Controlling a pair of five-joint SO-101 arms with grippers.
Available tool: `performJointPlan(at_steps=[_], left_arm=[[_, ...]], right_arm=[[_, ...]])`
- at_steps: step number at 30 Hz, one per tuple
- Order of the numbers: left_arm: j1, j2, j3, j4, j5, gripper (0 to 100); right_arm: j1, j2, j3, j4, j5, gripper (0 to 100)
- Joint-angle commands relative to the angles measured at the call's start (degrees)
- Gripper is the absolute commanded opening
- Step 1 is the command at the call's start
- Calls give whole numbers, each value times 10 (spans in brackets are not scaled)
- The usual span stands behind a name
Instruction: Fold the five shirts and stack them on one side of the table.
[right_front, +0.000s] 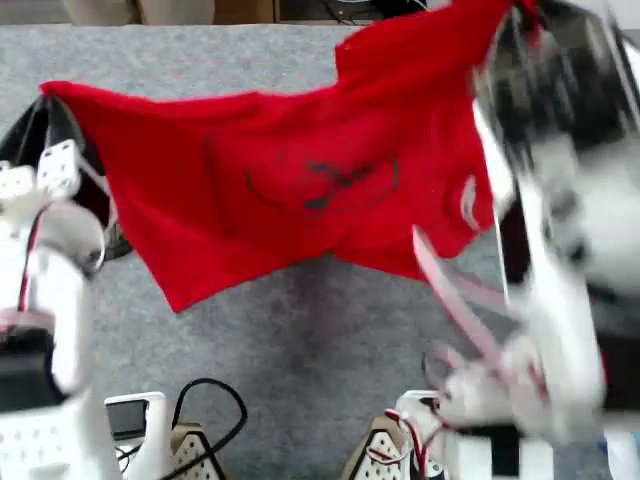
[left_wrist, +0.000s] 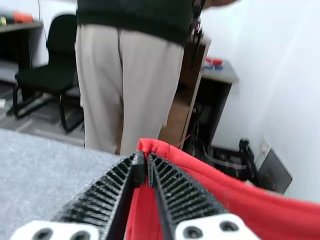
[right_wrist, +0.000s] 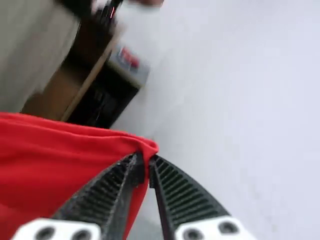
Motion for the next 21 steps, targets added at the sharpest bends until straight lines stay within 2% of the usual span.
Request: performJointPlan(at_steps=[1,13,21], left_arm=[[-4,-53,-48,36,1,20],[-4,-86,-179,180,1,20],[-3,-86,-174,195,1,20]], right_arm=[[-11,-67,-15,2,-4,5],[-7,-188,-15,-37,-2,5],[-7,-189,0,-61,-4,5]])
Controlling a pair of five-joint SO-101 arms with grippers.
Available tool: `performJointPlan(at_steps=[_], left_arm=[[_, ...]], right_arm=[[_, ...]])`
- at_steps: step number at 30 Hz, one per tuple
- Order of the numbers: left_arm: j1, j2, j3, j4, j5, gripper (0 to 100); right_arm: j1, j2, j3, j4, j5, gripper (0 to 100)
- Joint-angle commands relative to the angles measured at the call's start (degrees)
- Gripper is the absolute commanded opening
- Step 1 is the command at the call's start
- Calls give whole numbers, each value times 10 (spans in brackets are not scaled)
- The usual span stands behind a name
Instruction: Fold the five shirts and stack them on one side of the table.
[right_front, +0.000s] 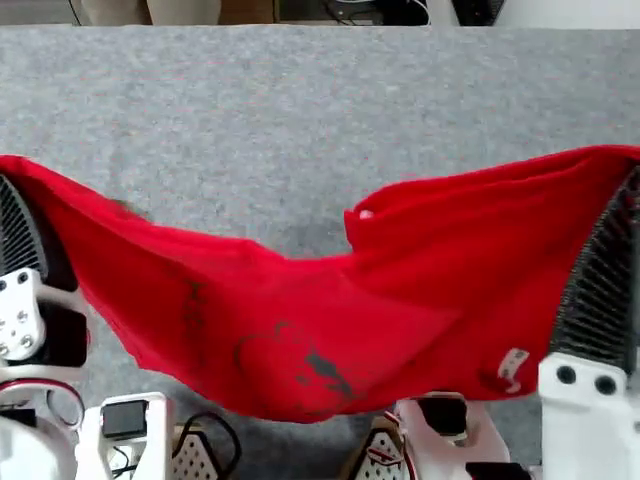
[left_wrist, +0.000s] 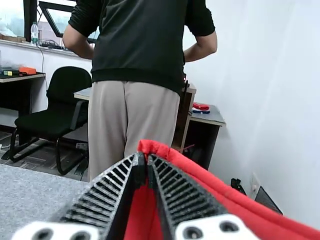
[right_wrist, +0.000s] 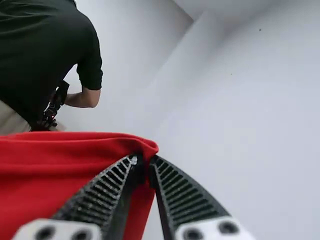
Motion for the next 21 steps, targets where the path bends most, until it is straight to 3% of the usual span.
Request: performJointPlan(at_steps=[1,10,21], left_arm=[[-2,0,4,0,1,20],[-2,0,112,-16,1,20],[-2,6,370,-260,1,20]], right_arm=[[0,0,26,-32,-4,5],[-4,-2,189,-84,-5,5],[-5,-2,388,-157,-2,5]])
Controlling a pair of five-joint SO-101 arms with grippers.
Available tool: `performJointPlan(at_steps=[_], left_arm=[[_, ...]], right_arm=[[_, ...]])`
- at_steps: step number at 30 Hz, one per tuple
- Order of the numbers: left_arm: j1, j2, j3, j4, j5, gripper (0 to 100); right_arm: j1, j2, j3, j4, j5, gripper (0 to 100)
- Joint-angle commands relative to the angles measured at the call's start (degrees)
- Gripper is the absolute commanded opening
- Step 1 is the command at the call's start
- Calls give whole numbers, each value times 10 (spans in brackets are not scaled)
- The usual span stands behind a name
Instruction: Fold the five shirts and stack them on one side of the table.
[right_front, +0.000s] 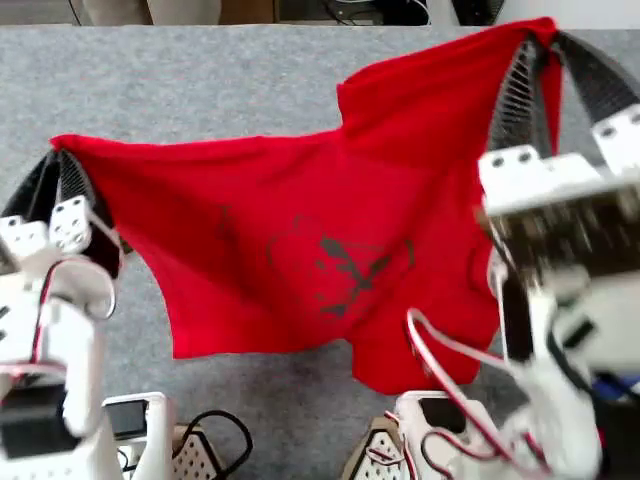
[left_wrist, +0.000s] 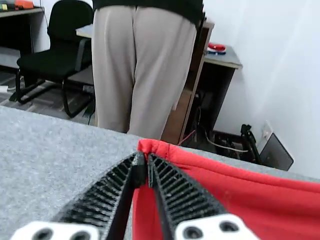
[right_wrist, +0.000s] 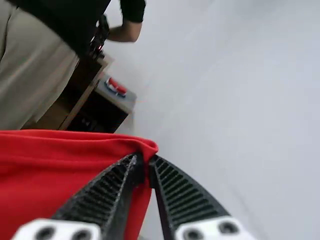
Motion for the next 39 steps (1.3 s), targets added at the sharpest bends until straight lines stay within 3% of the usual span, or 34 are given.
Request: performJointPlan(at_steps=[1,7,11,16,26,34,39], left_arm=[[-2,2,90,-118,1,20],[3,3,236,-331,-3,20],[24,10,283,-391,-4,20],[31,105,243,-393,0,20],[32,369,56,-393,1,20],[32,560,-92,-384,0,20],[32,651,-185,-295,0,20]], right_arm=[[-5,-6,61,-46,-1,5],[-1,-6,254,-179,0,5],[-1,-6,396,-308,0,5],[-2,-6,512,-423,-1,5],[-1,16,595,-519,-4,5],[15,167,534,-524,-31,4],[44,255,442,-498,-91,4]])
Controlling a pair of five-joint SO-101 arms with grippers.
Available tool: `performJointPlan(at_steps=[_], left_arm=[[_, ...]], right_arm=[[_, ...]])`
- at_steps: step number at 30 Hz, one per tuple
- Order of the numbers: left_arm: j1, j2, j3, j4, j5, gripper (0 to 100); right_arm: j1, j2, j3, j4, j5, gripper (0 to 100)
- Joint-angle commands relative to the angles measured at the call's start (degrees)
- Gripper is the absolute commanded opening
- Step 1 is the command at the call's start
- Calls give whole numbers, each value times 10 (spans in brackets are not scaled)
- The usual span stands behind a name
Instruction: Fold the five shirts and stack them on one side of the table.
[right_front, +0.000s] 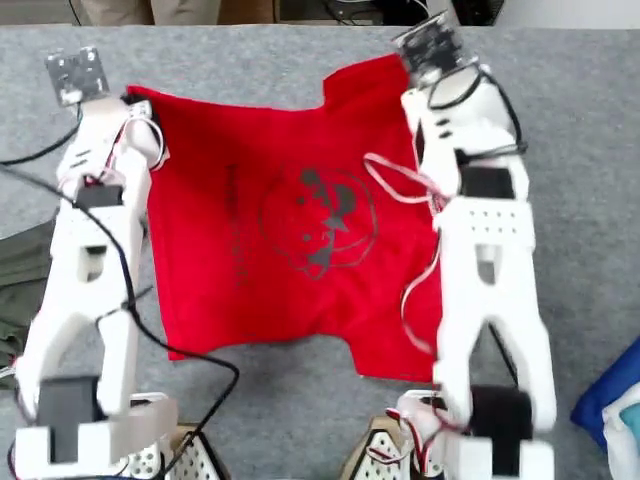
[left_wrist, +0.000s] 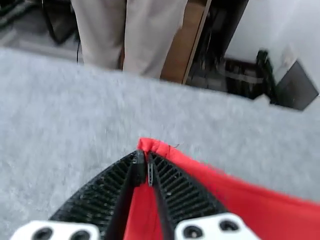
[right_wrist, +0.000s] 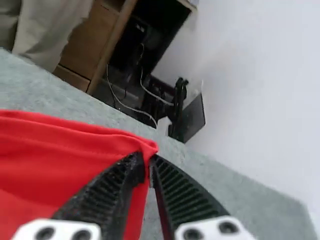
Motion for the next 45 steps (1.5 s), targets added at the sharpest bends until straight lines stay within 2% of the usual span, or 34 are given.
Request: performJointPlan(at_steps=[1,9,11,15,18,22,27,33,36,39,45], left_arm=[[4,44,-97,65,1,20],[4,118,-221,260,-3,20],[4,119,-231,308,-4,20],[5,118,-237,397,-9,20],[21,118,-236,460,-42,20],[46,118,-233,532,-52,20],[48,110,-234,569,-52,20],[50,29,-185,605,-53,19],[62,-35,-119,602,-53,19],[80,-105,-36,600,-63,19],[95,-244,104,581,-84,19]], right_arm=[[17,39,-92,33,-24,4],[18,73,-190,225,-19,5],[24,73,-211,291,-17,5],[29,73,-244,423,37,5],[31,73,-256,481,47,5],[42,50,-262,538,47,5],[48,-39,-216,577,57,5],[48,-179,-66,575,78,5],[68,-243,22,555,89,5],[117,-298,98,527,91,5],[181,-403,201,528,130,5]])
